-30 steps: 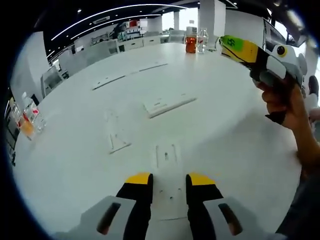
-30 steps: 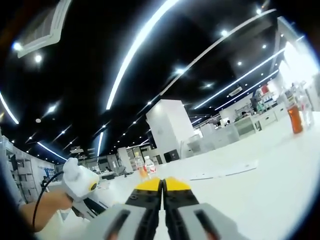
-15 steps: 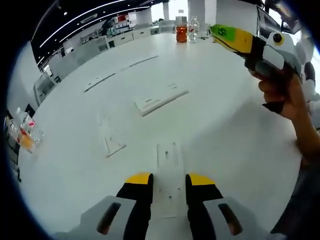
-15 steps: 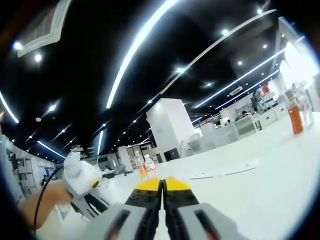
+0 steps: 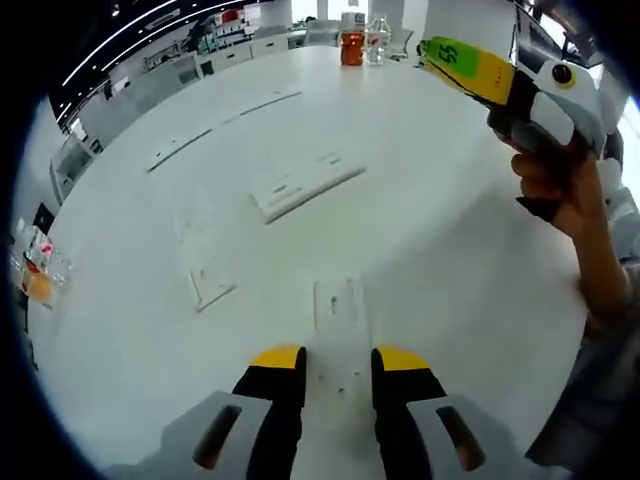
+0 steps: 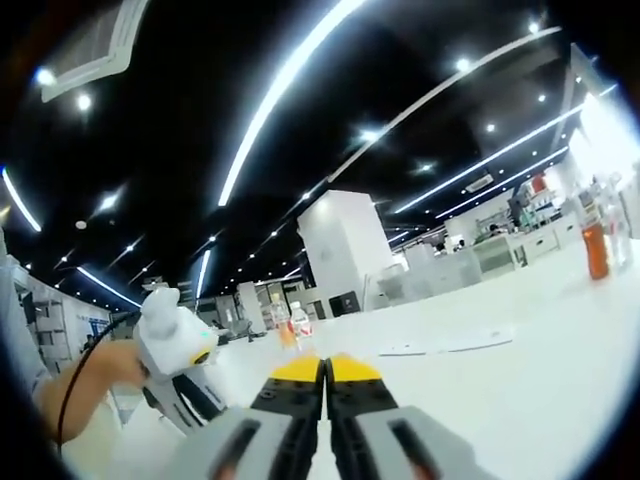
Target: Locate the socket holder cover, grip the socket holder cover, clip it into the socket holder slot.
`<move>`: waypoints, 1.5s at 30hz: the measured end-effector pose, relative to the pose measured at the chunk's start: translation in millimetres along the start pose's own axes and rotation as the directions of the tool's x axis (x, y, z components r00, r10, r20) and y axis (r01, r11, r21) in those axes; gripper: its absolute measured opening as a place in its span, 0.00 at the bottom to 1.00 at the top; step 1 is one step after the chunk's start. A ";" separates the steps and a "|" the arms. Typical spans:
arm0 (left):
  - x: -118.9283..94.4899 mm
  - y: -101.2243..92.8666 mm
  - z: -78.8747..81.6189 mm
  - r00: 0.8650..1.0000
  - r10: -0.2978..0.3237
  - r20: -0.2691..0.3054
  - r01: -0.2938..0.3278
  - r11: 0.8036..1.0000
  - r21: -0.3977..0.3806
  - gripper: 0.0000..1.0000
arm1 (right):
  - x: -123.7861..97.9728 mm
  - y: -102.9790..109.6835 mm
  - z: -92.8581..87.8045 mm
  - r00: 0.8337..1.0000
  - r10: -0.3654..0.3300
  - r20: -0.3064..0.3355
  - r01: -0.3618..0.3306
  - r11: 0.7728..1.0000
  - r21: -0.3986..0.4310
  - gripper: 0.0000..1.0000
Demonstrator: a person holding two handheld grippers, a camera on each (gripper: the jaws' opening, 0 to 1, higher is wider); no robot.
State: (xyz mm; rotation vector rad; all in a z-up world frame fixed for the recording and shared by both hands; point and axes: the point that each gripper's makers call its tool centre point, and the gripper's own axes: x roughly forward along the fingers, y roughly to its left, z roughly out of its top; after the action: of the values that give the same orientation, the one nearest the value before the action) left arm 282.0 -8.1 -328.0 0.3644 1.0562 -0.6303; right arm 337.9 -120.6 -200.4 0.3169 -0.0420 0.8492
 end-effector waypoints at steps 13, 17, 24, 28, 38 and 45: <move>0.2 -1.4 -3.3 0.997 -0.024 -0.075 0.025 0.999 0.020 0.26 | -0.2 1.0 -6.1 0.999 -0.009 -0.037 0.006 0.998 -0.067 0.03; 0.8 -0.2 -0.7 0.996 -0.031 -0.083 0.033 0.999 0.015 0.26 | -0.3 1.2 -7.0 0.999 -0.008 -0.044 0.004 0.997 -0.079 0.03; 1.9 -1.5 1.9 0.994 -0.025 -0.108 0.030 0.999 0.040 0.25 | -0.9 -1.4 -6.9 0.999 -0.011 -0.049 0.007 0.997 -0.080 0.03; 0.6 -5.7 3.5 0.994 -0.028 -0.110 0.035 0.997 0.065 0.25 | -1.3 -2.3 -5.6 0.999 -0.011 -0.048 0.007 0.996 -0.085 0.03; -6.2 -1.9 7.0 0.998 -0.001 -0.067 0.005 0.999 0.054 0.25 | -0.6 -0.7 -5.8 0.999 -0.003 -0.053 -0.001 0.996 -0.084 0.03; -10.7 13.9 3.8 0.998 0.040 -0.048 -0.043 0.997 -0.065 0.25 | 0.7 1.7 -7.3 0.998 0.004 -0.058 -0.009 0.997 -0.079 0.03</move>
State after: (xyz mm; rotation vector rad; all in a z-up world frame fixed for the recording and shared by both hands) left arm 289.8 3.8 -317.0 0.3442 1.1091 -0.5503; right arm 336.4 -117.0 -206.8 0.2180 -0.0231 0.8605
